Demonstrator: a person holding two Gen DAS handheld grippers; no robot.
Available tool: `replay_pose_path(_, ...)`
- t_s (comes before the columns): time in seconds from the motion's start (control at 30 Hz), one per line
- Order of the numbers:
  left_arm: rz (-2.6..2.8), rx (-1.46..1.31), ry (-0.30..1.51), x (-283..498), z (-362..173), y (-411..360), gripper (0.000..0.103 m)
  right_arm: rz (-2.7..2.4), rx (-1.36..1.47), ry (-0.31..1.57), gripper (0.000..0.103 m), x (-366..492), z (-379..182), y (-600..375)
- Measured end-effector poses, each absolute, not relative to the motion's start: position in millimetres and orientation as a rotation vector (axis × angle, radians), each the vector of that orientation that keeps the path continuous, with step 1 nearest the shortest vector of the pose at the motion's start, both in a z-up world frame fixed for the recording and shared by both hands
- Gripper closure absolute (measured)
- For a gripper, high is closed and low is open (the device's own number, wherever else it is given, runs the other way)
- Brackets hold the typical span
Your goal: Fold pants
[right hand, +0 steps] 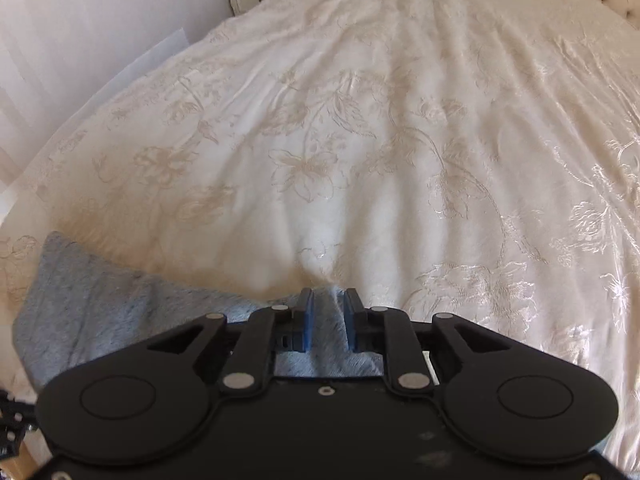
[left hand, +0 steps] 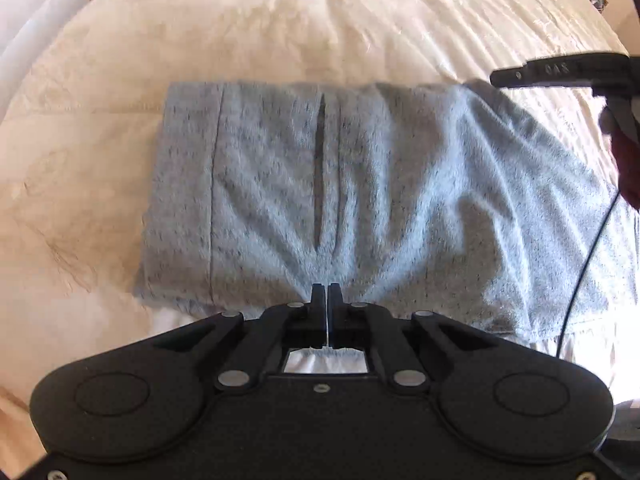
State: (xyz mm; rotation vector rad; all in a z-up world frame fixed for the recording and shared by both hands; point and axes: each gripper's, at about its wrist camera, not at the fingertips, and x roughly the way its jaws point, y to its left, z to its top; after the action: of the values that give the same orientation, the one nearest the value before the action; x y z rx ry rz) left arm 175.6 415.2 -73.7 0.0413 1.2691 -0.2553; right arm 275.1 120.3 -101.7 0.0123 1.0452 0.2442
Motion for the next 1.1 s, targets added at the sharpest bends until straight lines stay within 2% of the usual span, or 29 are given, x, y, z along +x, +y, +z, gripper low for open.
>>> replay_pose_path(0.13,-0.207,0.026,1.280,196,-83,423,0.093,0.361,0.112,1.099,0.084,217,-94,132)
replay_pose_path(0.3,-0.147,-0.003,1.391,203,-111,445,0.092,0.465,0.035,1.332,0.084,135,-143,172)
replay_pose_path(0.4,-0.098,-0.039,1.421,205,-100,451,0.092,0.484,-0.017,1.317,0.085,107,-139,179)
replay_pose_path(0.6,-0.206,-0.010,1.324,203,-64,404,0.093,0.294,0.154,1.158,0.085,131,-97,121)
replay_pose_path(0.77,-0.255,0.090,1.378,203,-85,370,0.092,0.188,0.178,1.180,0.085,192,-112,74)
replay_pose_path(0.9,-0.223,0.141,1.428,188,-102,391,0.092,0.010,0.093,1.179,0.093,234,-130,52)
replay_pose_path(0.97,-0.189,0.131,1.451,185,-98,404,0.092,-0.072,0.094,1.174,0.088,244,-130,38)
replay_pose_path(1.1,-0.162,0.074,1.386,177,-63,421,0.094,-0.015,0.173,1.118,0.088,233,-111,38)
